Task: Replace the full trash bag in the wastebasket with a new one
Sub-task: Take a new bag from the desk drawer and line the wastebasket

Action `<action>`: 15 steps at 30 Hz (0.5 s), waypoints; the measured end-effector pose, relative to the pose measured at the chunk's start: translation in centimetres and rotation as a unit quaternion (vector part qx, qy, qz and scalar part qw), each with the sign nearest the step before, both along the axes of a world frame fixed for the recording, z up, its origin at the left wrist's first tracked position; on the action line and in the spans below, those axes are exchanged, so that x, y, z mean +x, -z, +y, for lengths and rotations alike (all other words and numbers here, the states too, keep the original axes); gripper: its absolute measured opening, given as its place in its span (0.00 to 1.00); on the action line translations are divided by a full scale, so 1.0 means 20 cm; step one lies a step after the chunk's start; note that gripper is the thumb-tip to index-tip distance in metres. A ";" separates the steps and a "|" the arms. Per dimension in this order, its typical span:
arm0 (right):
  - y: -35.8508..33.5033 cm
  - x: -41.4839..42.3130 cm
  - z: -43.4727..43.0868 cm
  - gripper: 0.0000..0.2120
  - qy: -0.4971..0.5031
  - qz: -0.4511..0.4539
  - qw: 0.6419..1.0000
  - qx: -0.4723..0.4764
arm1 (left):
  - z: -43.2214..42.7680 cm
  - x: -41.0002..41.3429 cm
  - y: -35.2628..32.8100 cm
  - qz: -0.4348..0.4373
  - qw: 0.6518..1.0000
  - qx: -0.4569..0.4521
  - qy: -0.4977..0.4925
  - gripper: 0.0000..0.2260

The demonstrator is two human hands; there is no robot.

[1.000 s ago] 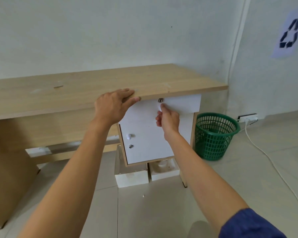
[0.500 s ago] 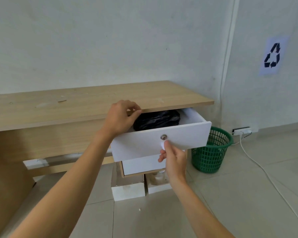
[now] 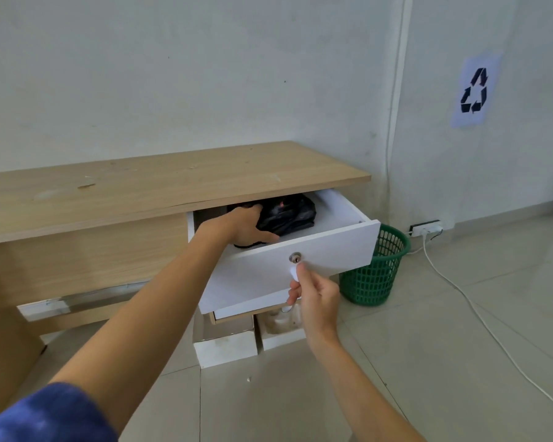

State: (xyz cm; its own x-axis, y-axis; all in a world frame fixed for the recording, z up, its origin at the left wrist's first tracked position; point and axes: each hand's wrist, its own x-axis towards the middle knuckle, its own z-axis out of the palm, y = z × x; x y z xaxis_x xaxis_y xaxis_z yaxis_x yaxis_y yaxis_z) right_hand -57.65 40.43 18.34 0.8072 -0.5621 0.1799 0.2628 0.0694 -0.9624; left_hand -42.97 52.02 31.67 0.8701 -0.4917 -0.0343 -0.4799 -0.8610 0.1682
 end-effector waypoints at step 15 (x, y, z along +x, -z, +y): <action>0.08 0.04 0.00 0.23 -0.017 -0.005 1.000 -0.025 | 0.00 -0.09 0.01 0.013 0.970 -0.208 0.124 0.11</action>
